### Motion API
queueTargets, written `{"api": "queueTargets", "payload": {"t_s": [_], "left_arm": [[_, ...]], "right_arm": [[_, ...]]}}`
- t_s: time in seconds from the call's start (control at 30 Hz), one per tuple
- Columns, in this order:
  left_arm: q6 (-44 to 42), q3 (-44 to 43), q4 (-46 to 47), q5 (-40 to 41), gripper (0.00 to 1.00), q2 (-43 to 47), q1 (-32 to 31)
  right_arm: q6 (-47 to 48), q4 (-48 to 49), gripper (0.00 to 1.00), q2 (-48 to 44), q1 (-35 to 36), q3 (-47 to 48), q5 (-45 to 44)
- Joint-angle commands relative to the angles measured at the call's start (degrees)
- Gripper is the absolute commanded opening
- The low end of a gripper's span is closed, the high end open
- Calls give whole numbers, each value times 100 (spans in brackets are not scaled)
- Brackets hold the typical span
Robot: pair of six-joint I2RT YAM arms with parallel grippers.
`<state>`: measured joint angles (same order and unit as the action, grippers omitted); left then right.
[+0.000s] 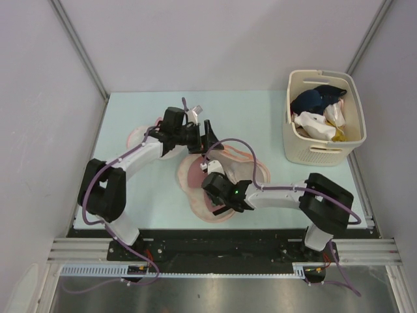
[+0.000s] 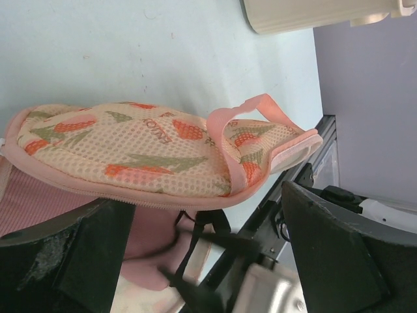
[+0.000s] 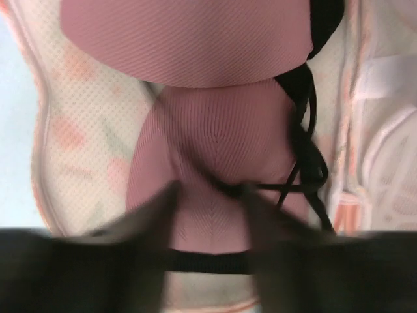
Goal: Unzip the laundry bag and remove the bra
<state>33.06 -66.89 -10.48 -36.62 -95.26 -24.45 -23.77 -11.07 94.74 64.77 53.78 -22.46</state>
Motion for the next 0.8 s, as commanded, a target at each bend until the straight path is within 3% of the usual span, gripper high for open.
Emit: {"api": "queueTargets", "payload": {"t_s": [0.0,0.03,0.2,0.47,0.67,0.77], "left_arm": [[-36,-289,-6,-108,96,-45,-43],[-36,-289,-7,-108,96,-54,-43],[-106,-289,-59,-12,97,-98,-43],[-221,-254,-156,102,97,-177,-43],[-186,-157,-103,94,97,-194,-43],[-177,-96,-77,103,97,-168,-43]], "right_arm": [[-355,308,22,168,70,1,-381],[-400,246,0,63,123,10,-574],[-164,-96,0,-885,413,1,-1234],[1101,-1,0,-3519,800,1,-1692],[1979,798,0,-4866,695,45,-1814],[2261,879,0,-4904,292,377,-2165]]}}
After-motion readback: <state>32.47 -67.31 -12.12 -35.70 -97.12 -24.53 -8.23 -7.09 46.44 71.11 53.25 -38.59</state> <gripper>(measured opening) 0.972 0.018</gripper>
